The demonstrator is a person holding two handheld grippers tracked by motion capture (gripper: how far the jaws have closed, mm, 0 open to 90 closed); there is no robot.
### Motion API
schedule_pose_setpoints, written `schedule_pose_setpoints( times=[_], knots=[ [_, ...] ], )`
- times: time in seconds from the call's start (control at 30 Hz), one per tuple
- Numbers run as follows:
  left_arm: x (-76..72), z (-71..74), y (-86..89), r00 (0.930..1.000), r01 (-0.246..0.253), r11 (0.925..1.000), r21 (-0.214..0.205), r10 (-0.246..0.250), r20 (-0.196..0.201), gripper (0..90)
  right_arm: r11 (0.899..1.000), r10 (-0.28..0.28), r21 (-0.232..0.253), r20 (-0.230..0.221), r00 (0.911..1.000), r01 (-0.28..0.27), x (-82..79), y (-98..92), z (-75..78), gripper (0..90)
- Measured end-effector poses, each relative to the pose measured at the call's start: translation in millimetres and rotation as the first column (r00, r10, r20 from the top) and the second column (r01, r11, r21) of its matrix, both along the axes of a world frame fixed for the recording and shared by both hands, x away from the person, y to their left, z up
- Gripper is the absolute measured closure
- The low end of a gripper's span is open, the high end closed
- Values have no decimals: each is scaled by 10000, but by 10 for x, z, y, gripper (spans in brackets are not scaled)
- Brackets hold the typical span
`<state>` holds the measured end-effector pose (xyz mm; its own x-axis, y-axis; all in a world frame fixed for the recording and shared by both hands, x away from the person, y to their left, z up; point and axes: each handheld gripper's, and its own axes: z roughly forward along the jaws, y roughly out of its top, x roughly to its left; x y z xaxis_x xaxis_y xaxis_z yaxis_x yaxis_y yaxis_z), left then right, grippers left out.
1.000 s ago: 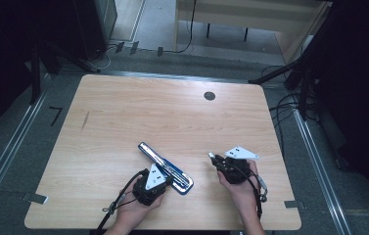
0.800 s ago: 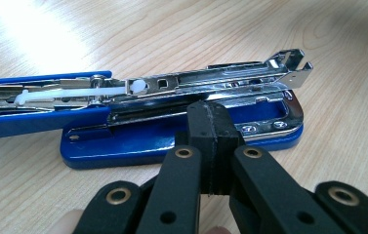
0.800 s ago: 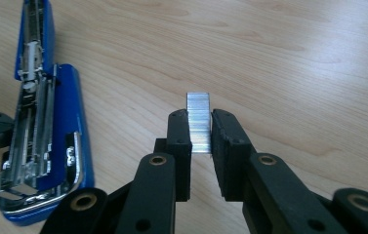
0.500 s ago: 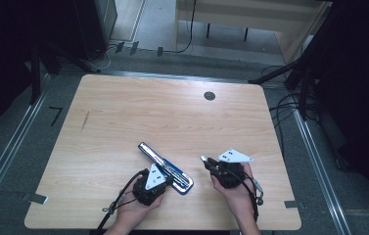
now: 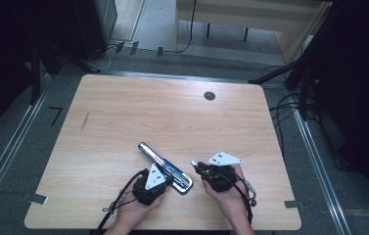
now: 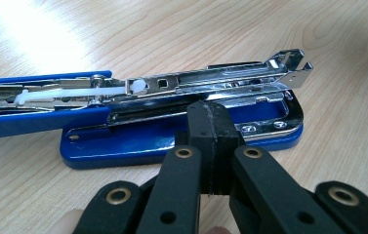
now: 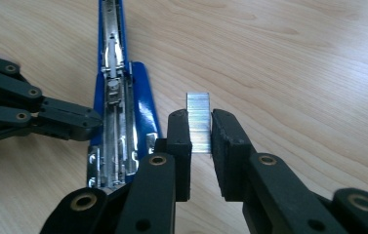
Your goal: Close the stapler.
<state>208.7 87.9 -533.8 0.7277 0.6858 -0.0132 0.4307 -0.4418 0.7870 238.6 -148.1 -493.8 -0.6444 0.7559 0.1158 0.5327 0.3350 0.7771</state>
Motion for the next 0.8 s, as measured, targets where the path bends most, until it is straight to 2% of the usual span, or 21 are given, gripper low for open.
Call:
schedule_pose_setpoints(
  times=[0.33, 0.8],
  knots=[
    [0, 0, 1, 10000, 4, 10000, 11, -4, -2, 900, 9984, 555, -51, -59, 9984, -556, -58, 158, 5, 801],
    [0, 0, 1, 10000, 12, 10000, 29, -12, 16, 900, 9948, 998, -183, -181, 9948, -1002, -107, 294, -6, 801]
  ],
)
